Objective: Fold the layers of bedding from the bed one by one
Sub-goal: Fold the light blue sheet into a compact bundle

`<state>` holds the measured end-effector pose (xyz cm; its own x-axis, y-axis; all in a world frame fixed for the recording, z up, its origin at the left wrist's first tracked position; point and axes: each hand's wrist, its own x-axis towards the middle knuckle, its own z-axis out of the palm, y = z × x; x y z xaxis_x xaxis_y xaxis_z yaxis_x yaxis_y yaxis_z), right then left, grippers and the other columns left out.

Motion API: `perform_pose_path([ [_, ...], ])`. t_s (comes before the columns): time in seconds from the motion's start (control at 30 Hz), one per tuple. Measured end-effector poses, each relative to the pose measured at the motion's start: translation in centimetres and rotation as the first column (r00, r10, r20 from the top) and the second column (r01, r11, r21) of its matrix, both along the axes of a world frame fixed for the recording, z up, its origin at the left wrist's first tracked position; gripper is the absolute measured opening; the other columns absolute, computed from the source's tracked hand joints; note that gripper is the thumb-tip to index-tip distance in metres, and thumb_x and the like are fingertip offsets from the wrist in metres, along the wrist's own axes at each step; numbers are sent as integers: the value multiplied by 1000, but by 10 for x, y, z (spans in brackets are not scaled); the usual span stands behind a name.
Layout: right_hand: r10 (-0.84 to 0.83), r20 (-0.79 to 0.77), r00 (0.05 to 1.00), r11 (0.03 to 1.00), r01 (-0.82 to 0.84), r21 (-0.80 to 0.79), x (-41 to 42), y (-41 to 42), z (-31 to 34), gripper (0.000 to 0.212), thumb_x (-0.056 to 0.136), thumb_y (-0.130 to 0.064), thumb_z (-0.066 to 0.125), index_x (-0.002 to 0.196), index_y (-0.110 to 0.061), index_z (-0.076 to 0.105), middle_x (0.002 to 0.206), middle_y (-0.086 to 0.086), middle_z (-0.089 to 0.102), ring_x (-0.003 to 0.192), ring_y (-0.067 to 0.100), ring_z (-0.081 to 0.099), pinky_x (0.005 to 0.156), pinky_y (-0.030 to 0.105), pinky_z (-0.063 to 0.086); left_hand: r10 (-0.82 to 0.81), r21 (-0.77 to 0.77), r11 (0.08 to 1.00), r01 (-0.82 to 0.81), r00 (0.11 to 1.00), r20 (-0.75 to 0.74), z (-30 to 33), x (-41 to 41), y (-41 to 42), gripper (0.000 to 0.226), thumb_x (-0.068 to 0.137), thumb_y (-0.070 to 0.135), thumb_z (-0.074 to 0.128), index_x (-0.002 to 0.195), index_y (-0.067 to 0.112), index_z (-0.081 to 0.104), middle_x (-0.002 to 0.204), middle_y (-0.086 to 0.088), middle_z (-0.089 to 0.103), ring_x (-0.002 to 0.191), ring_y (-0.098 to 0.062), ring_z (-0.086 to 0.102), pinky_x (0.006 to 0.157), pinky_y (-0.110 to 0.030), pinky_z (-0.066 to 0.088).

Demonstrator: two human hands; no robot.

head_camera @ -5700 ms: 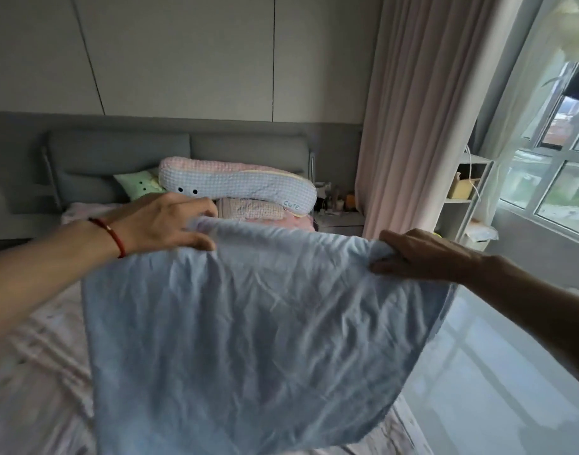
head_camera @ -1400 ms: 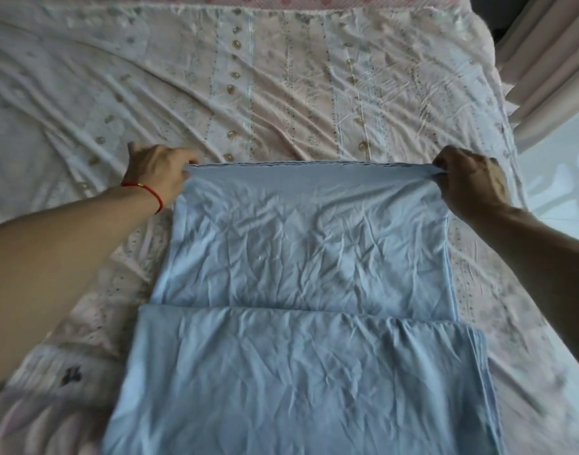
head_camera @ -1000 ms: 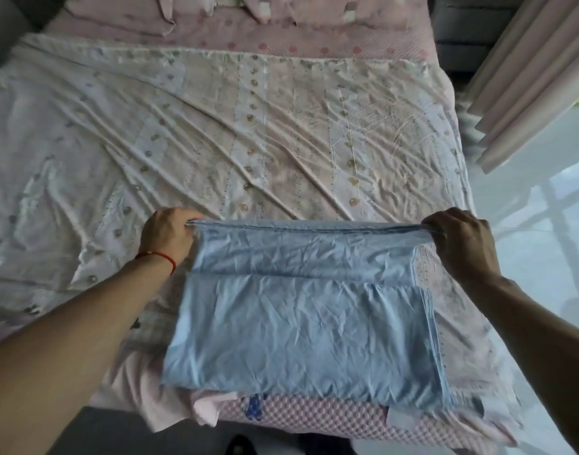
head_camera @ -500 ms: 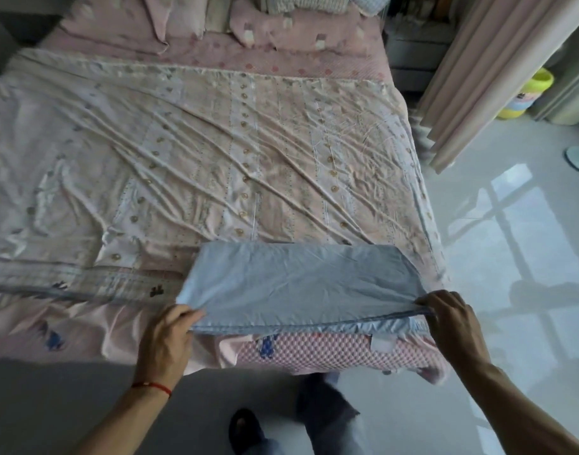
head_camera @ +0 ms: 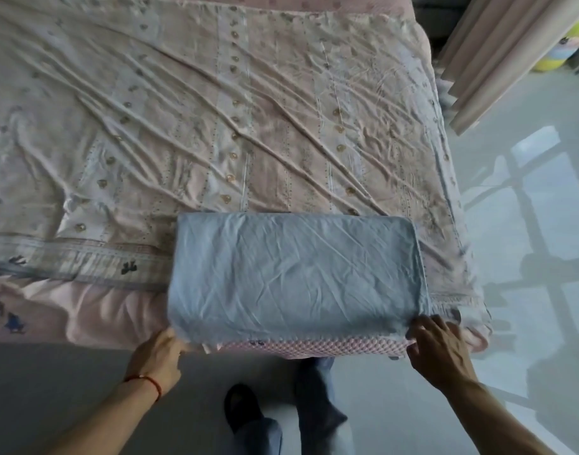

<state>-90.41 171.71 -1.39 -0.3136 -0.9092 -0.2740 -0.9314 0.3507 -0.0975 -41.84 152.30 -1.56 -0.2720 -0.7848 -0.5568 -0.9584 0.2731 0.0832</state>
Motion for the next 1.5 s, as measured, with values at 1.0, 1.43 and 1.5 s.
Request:
perform_pose_path([
  [1.0,241,35,970,967,-243,78,-120,-327,214,41,77,-53,83,85,-19,62,78,1,60,90,32,63,75,36,42,-412,157,899,408,911,-8,239,-151,-344,27,79,35,84,98,38,65,103,15,69,96,-10,65,92,-37,52],
  [1.43,167,-199,966,789,-252,-560,-101,-257,99,17,80,-4,65,96,-8,65,90,13,65,84,40,63,72,45,46,-423,-663,708,243,898,-123,106,-122,-277,68,47,-13,80,108,13,67,124,-12,67,119,-41,60,117,-62,8],
  [1.5,200,-120,972,831,-233,-505,-81,-219,37,19,82,-12,56,98,-8,67,95,14,69,88,40,67,79,45,52,-354,-567,790,233,929,-112,32,-107,-233,69,50,-12,82,109,19,65,129,-4,65,126,-35,57,117,-64,-2],
])
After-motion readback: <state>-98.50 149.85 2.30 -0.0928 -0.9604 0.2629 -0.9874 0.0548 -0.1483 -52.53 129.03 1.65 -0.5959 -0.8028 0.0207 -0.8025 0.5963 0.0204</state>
